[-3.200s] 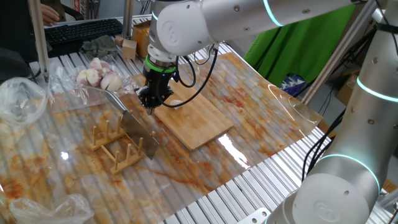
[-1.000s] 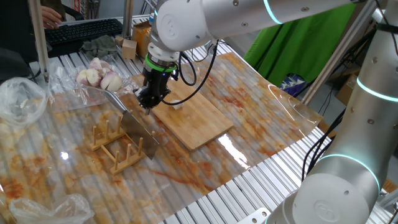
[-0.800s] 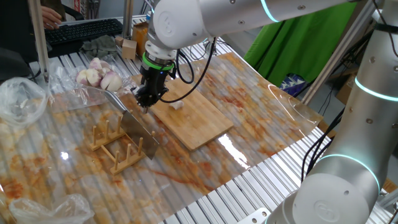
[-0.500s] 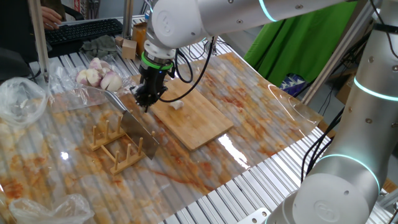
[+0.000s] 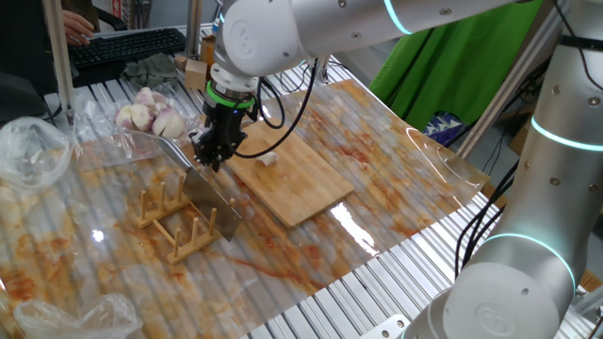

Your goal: Chop the onions

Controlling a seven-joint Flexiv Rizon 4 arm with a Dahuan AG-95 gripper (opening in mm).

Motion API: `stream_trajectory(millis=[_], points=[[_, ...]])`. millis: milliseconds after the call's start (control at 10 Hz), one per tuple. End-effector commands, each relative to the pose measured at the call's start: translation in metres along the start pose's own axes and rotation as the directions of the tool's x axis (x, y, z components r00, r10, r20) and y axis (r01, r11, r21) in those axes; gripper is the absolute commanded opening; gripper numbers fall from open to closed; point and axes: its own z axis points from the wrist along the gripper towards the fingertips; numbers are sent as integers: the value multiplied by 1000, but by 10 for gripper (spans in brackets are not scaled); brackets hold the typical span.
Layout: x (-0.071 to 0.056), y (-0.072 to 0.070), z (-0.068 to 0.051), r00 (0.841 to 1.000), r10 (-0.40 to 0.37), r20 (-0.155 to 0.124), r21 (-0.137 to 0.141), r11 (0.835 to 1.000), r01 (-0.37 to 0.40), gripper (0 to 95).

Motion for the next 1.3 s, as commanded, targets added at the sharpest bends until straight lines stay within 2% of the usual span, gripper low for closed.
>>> stream_trajectory(millis=[100, 500, 1300], points=[[0, 1, 2, 1000, -8, 0, -2, 1000, 8, 190], [1, 2, 8, 1000, -14, -6, -4, 1000, 14, 190], [5, 1, 33, 999, -31, -9, -14, 999, 31, 190]])
